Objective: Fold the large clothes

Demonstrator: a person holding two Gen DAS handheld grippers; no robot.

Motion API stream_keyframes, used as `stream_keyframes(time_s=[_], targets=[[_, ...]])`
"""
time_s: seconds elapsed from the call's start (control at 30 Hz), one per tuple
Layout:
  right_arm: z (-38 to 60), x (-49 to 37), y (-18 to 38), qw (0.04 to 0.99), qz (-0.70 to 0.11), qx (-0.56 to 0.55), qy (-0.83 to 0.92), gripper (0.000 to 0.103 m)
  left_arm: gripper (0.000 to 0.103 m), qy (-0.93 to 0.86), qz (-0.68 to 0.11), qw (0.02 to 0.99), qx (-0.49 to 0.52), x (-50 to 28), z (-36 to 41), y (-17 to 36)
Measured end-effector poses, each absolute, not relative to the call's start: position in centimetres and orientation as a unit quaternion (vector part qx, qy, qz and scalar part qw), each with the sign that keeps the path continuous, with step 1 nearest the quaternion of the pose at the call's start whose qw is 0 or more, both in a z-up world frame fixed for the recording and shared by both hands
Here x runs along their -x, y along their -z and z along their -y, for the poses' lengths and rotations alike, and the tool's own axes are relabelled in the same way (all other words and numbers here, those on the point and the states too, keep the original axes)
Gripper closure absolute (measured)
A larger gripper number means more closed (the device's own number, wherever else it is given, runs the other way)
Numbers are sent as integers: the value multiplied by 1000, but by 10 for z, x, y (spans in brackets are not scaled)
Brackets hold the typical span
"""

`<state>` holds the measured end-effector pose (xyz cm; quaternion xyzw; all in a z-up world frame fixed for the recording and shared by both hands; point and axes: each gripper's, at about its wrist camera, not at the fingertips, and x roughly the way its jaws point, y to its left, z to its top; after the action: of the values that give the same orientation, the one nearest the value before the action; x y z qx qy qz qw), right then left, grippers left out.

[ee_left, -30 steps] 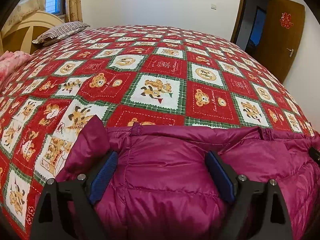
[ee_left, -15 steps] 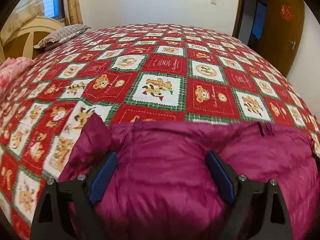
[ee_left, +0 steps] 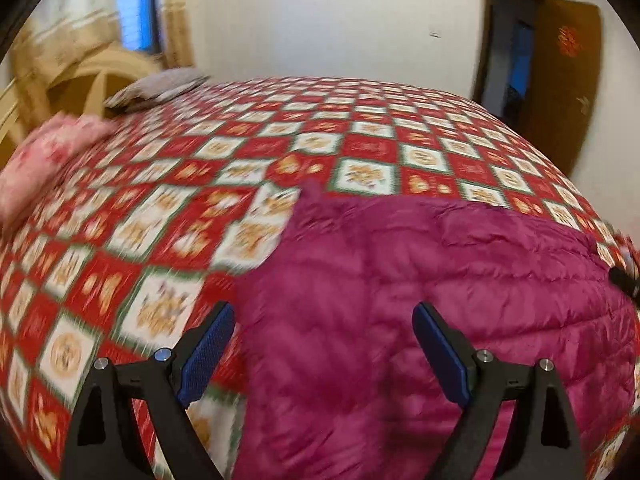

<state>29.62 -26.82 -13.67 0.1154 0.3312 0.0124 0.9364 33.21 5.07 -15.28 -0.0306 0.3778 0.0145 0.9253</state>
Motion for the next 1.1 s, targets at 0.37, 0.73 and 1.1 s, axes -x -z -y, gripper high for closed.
stream_keyframes(time_s=[0.37, 0.73, 1.1], targets=[[225, -316, 204, 911, -392, -125, -35, 84, 12, -9, -420, 903, 89, -320, -64, 189], [219, -307, 209, 921, -375, -103, -31, 84, 12, 6, -419, 899, 131, -312, -62, 204], [219, -306, 210, 922, -373, -101, -32, 84, 50, 1, -422, 900, 112, -308, -49, 196]])
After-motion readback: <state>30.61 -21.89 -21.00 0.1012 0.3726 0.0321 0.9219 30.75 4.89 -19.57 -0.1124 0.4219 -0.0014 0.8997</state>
